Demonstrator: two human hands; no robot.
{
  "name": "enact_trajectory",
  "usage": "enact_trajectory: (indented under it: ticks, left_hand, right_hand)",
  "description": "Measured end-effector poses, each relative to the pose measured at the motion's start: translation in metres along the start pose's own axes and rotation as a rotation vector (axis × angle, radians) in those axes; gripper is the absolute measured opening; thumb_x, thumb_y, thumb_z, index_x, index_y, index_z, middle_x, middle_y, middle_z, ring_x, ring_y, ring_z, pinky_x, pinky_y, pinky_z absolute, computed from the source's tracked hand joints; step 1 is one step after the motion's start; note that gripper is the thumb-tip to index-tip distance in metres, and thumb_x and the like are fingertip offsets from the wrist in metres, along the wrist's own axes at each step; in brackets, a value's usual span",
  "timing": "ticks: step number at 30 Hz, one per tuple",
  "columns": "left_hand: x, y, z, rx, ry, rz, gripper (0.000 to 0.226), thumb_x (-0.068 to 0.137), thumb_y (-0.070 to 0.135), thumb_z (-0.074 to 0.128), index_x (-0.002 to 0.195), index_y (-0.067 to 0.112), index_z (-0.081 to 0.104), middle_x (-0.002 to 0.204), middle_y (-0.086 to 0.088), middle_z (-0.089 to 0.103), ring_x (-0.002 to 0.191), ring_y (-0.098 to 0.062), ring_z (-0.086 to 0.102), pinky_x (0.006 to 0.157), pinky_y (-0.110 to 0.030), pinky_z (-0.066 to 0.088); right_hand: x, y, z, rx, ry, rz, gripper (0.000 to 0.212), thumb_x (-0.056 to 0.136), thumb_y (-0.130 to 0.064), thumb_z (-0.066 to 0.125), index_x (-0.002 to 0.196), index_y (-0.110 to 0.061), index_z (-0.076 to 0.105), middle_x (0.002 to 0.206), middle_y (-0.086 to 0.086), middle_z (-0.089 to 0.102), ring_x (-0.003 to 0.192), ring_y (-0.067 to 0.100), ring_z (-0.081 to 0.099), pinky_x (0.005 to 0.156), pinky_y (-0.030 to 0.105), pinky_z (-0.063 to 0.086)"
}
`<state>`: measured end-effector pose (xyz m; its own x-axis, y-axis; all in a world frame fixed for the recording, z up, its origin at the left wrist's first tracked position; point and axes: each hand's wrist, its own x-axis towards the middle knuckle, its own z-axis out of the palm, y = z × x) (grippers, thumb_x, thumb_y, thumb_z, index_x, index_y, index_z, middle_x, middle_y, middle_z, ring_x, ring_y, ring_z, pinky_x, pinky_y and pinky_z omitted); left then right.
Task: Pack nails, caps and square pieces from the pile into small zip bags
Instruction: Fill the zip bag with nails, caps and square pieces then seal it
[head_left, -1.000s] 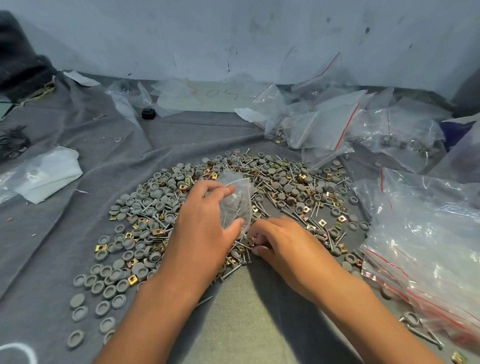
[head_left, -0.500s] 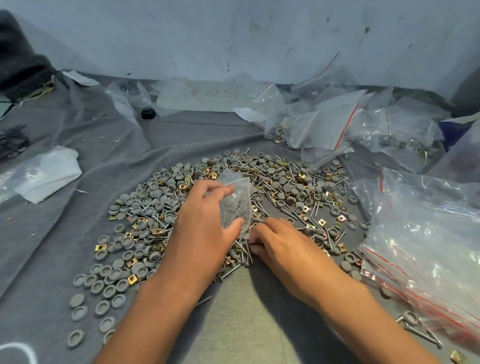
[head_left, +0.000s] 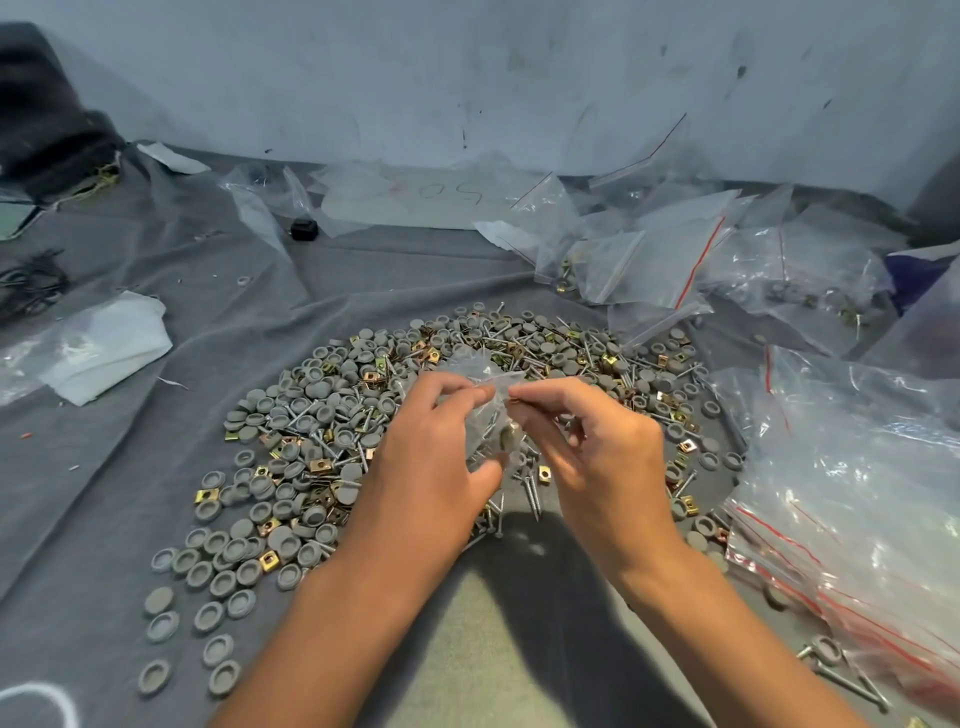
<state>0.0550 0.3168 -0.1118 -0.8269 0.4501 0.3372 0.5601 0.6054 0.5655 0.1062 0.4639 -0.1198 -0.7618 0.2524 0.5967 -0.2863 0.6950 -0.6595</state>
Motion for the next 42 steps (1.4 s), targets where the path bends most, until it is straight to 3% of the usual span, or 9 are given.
enact_trajectory:
  ticks: [5, 9, 14, 18, 22, 30, 33, 37, 42]
  left_hand:
    - [0.002, -0.001, -0.002, -0.016, 0.025, -0.009, 0.052, 0.082, 0.023, 0.079, 0.131, 0.021, 0.063, 0.119, 0.015, 0.048, 0.102, 0.005, 0.045, 0.091, -0.003, 0.030]
    - [0.003, -0.003, -0.006, 0.001, 0.038, -0.022, 0.055, 0.081, 0.029, 0.080, 0.133, 0.021, 0.062, 0.119, 0.016, 0.049, 0.101, 0.008, 0.043, 0.090, 0.002, 0.029]
    - [0.005, -0.007, -0.011, 0.012, 0.079, -0.071, 0.061, 0.080, 0.028, 0.082, 0.136, 0.024, 0.059, 0.119, 0.018, 0.048, 0.098, 0.004, 0.045, 0.082, 0.002, 0.035]
    - [0.005, -0.009, -0.014, -0.001, 0.094, -0.075, 0.060, 0.080, 0.025, 0.082, 0.135, 0.022, 0.060, 0.119, 0.015, 0.050, 0.099, 0.002, 0.047, 0.085, -0.003, 0.037]
    - [0.005, -0.009, -0.014, 0.000, 0.096, -0.079, 0.060, 0.080, 0.026, 0.082, 0.136, 0.023, 0.060, 0.119, 0.015, 0.049, 0.096, 0.003, 0.045, 0.082, -0.001, 0.036]
    - [0.005, -0.009, -0.014, 0.000, 0.099, -0.074, 0.061, 0.081, 0.028, 0.081, 0.137, 0.024, 0.058, 0.118, 0.017, 0.048, 0.091, 0.004, 0.042, 0.079, -0.001, 0.038]
    - [0.006, -0.009, -0.014, 0.001, 0.100, -0.077, 0.060, 0.081, 0.027, 0.080, 0.137, 0.024, 0.058, 0.118, 0.017, 0.048, 0.090, 0.004, 0.042, 0.079, -0.003, 0.037]
    - [0.006, -0.009, -0.014, 0.003, 0.110, -0.085, 0.058, 0.082, 0.027, 0.081, 0.135, 0.023, 0.060, 0.118, 0.015, 0.049, 0.088, 0.003, 0.041, 0.085, -0.010, 0.035]
    - [0.006, -0.008, -0.014, 0.008, 0.104, -0.082, 0.057, 0.082, 0.028, 0.080, 0.136, 0.023, 0.060, 0.117, 0.015, 0.048, 0.092, 0.003, 0.042, 0.086, -0.010, 0.036]
  right_hand:
    - [-0.006, 0.011, 0.008, -0.373, -0.035, -0.173, 0.018, 0.092, -0.023, 0.070, 0.109, -0.020, 0.077, 0.118, -0.003, 0.063, 0.103, 0.018, 0.050, 0.084, 0.025, 0.046]
    - [-0.008, 0.011, 0.005, -0.253, -0.052, -0.049, 0.015, 0.095, -0.030, 0.065, 0.103, -0.019, 0.070, 0.106, -0.005, 0.056, 0.100, 0.014, 0.052, 0.083, 0.024, 0.045]
    - [-0.016, 0.011, 0.005, -0.248, -0.406, 0.132, 0.008, 0.098, -0.043, 0.053, 0.097, -0.035, 0.052, 0.090, -0.019, 0.056, 0.082, -0.002, 0.053, 0.069, 0.021, 0.046]
    - [-0.022, 0.012, 0.007, -0.337, -0.643, -0.018, 0.014, 0.099, -0.036, 0.060, 0.112, -0.040, 0.059, 0.109, -0.017, 0.056, 0.105, 0.005, 0.049, 0.088, 0.031, 0.049]
    - [-0.020, 0.016, 0.007, -0.404, -0.657, -0.050, 0.024, 0.101, -0.035, 0.057, 0.124, -0.039, 0.061, 0.112, -0.015, 0.054, 0.108, 0.008, 0.044, 0.086, 0.029, 0.047]
    - [-0.019, 0.014, 0.007, -0.236, -0.569, 0.112, 0.007, 0.104, -0.035, 0.051, 0.100, -0.030, 0.052, 0.096, -0.016, 0.053, 0.087, 0.002, 0.049, 0.076, 0.027, 0.046]
    - [-0.017, 0.007, 0.007, -0.157, -0.577, 0.114, 0.011, 0.102, -0.026, 0.052, 0.106, -0.035, 0.046, 0.092, -0.014, 0.055, 0.081, 0.003, 0.054, 0.070, 0.024, 0.046]
    - [-0.020, -0.001, 0.006, -0.245, -0.680, -0.009, 0.019, 0.099, -0.026, 0.044, 0.104, -0.026, 0.062, 0.106, -0.004, 0.051, 0.089, 0.018, 0.058, 0.078, 0.038, 0.052]
    - [-0.022, -0.005, 0.009, -0.337, -0.711, -0.037, 0.023, 0.101, -0.026, 0.051, 0.113, -0.025, 0.071, 0.116, -0.005, 0.055, 0.104, 0.016, 0.057, 0.090, 0.032, 0.049]
